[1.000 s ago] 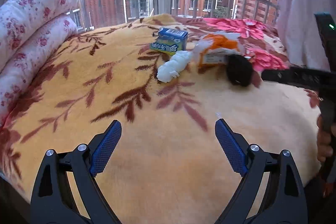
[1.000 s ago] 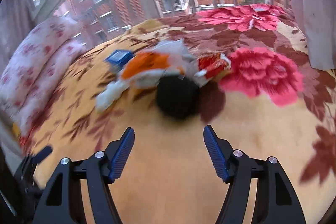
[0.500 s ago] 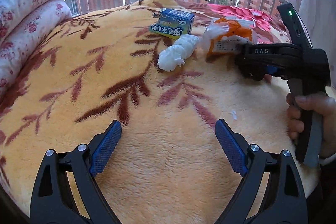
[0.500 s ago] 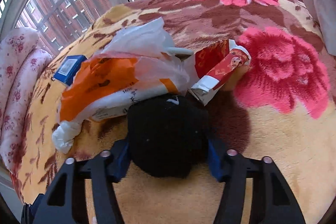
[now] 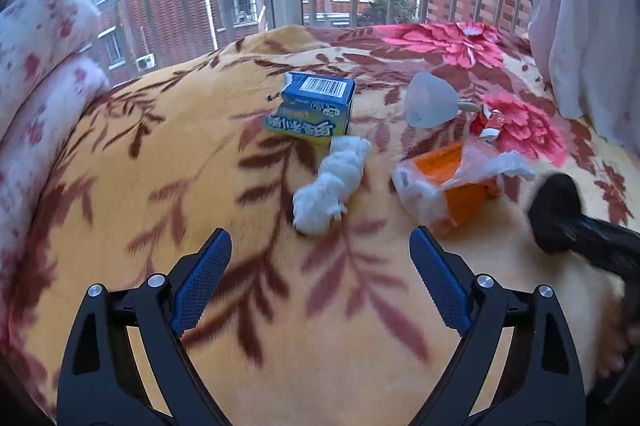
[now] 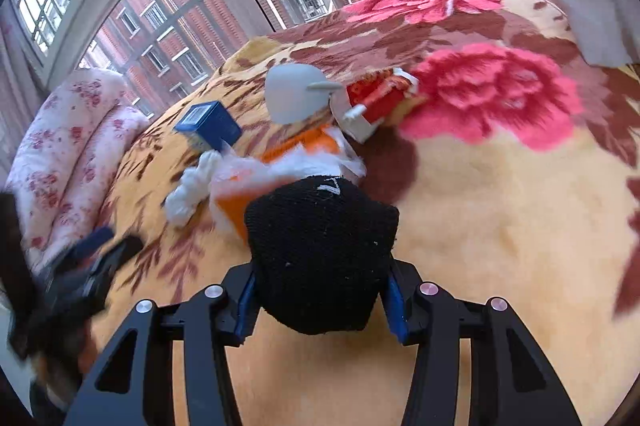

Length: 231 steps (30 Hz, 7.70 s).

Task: Collect trash
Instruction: 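Grasp the black fuzzy ball with the right tool while the left tool grasps the white tissue, then carry the black ball and white tissue down into the orange bucket and release both, then grasp the orange plastic bag with the right tool while the left tool grasps the blue carton, then lower the orange bag and blue carton into the orange bucket and open both tools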

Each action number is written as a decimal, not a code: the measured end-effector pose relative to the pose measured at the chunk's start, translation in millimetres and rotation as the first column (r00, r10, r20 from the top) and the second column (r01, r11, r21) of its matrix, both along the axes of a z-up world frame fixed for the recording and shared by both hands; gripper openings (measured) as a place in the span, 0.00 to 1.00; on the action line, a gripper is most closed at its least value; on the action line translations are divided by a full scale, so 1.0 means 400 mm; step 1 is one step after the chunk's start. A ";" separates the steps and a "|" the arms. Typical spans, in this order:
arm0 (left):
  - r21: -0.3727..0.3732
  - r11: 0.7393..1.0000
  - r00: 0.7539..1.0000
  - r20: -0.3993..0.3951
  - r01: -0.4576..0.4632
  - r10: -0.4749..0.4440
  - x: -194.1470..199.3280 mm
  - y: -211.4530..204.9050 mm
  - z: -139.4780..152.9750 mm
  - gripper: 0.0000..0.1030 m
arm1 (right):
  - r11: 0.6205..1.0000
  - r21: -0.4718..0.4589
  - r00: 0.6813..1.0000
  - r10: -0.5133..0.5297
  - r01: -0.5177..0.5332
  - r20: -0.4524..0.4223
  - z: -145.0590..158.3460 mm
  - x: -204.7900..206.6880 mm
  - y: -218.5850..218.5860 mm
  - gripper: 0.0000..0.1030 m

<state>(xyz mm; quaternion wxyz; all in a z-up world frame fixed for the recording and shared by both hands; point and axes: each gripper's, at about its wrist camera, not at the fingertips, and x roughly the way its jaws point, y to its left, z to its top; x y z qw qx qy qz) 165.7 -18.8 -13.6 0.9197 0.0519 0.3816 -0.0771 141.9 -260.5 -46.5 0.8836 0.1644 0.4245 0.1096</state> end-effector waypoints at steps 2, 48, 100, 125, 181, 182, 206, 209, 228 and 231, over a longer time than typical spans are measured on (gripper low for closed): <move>0.024 0.999 1.000 -0.007 0.022 -0.022 0.020 -0.010 -0.011 0.86 | 1.000 0.000 1.000 0.000 0.000 0.004 0.003 -0.030 -0.013 0.48; -0.063 0.997 0.999 -0.017 -0.048 0.047 -0.340 -0.028 0.032 0.30 | 0.995 -0.048 0.989 0.089 -0.084 0.118 0.108 -0.387 -0.042 0.49; -0.071 0.997 0.953 -0.304 -0.043 0.020 -0.718 -0.069 -0.267 0.71 | 0.933 -0.127 0.931 0.310 -0.337 -0.193 -0.140 -0.696 0.107 0.62; -0.033 0.999 0.995 -0.097 -0.022 0.019 -0.655 -0.061 -0.060 0.77 | 0.951 -0.134 0.960 0.280 -0.278 0.002 0.068 -0.562 0.023 0.76; -0.267 0.739 0.780 -0.327 -0.618 0.533 0.347 -0.048 0.066 0.81 | 0.994 0.091 0.979 0.036 -0.055 0.201 0.067 -0.317 -0.177 0.24; -0.262 0.714 0.753 -0.351 -0.650 0.557 0.368 -0.037 0.052 0.81 | 0.993 0.102 0.980 0.038 -0.059 0.197 0.060 -0.311 -0.182 0.24; -0.065 0.984 0.986 0.010 -0.168 0.169 -0.143 -0.051 0.106 0.57 | 0.993 0.038 0.969 0.105 -0.116 0.223 0.112 -0.366 -0.093 0.25; -0.017 0.991 0.989 0.063 -0.135 0.136 -0.274 -0.052 0.123 0.57 | 0.990 0.019 0.965 0.134 -0.142 0.224 0.129 -0.395 -0.056 0.25; 0.027 0.999 0.994 0.111 -0.023 0.020 -0.697 -0.077 0.068 0.57 | 0.963 -0.139 0.936 0.258 -0.230 0.240 0.182 -0.658 0.070 0.25; 0.027 1.000 0.996 0.086 -0.002 -0.001 -0.734 -0.079 0.041 0.57 | 0.955 -0.159 0.936 0.282 -0.251 0.212 0.163 -0.692 0.074 0.25</move>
